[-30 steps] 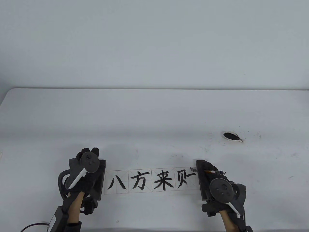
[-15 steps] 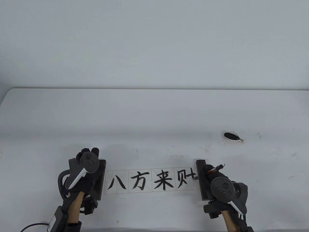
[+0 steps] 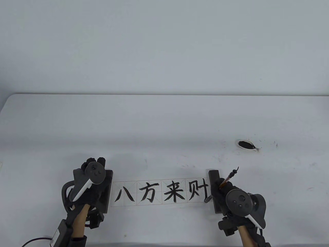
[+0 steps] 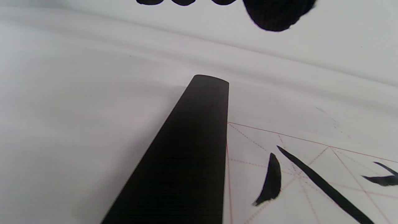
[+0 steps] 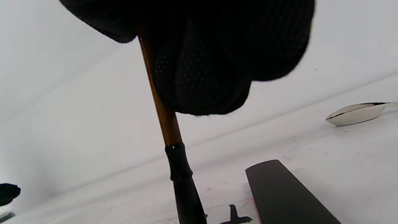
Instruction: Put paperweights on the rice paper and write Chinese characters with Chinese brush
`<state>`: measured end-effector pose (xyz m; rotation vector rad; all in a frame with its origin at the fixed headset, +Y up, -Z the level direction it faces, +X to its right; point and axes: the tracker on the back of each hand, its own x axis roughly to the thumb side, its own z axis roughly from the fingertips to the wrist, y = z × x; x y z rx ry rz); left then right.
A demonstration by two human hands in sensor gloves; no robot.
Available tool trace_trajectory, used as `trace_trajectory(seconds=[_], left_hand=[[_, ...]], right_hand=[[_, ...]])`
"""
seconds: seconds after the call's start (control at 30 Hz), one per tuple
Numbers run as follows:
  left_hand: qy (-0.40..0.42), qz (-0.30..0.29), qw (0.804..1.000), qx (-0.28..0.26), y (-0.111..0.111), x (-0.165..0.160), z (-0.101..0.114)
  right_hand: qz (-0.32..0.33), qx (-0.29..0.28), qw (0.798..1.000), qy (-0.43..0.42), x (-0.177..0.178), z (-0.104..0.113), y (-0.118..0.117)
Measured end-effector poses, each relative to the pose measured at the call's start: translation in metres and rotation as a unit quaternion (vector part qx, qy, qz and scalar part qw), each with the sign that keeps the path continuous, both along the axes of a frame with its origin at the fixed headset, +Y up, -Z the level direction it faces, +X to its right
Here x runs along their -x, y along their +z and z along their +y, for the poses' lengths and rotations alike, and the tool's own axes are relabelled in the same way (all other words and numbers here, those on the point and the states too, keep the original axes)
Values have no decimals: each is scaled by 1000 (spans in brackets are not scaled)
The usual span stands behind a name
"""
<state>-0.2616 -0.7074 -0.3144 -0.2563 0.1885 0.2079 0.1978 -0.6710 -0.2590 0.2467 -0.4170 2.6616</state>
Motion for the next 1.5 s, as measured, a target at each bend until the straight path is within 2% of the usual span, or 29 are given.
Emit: trace_trajectory(seconds=[0.1,0.23,0.8,1.03,1.17,1.5], left_hand=[[0,0,1000,0,0,0,0],[1,0,1000,0,0,1,0],[1,-1,1000,0,0,0,0],[1,-1,1000,0,-1,0,0],[2,0,1000,0,0,0,0],[2,0,1000,-1,-1,0,0]], right_hand=[[1,-26,999,-38,-1,1,1],[-9,-33,999,-11,0,1,2],[5,-9,999,49,9,-6,0],[36,20,999,22,8,-4,-1],[60,41,996,-48,1,0,-1],[22,-19,994,-106,-16,7,2]])
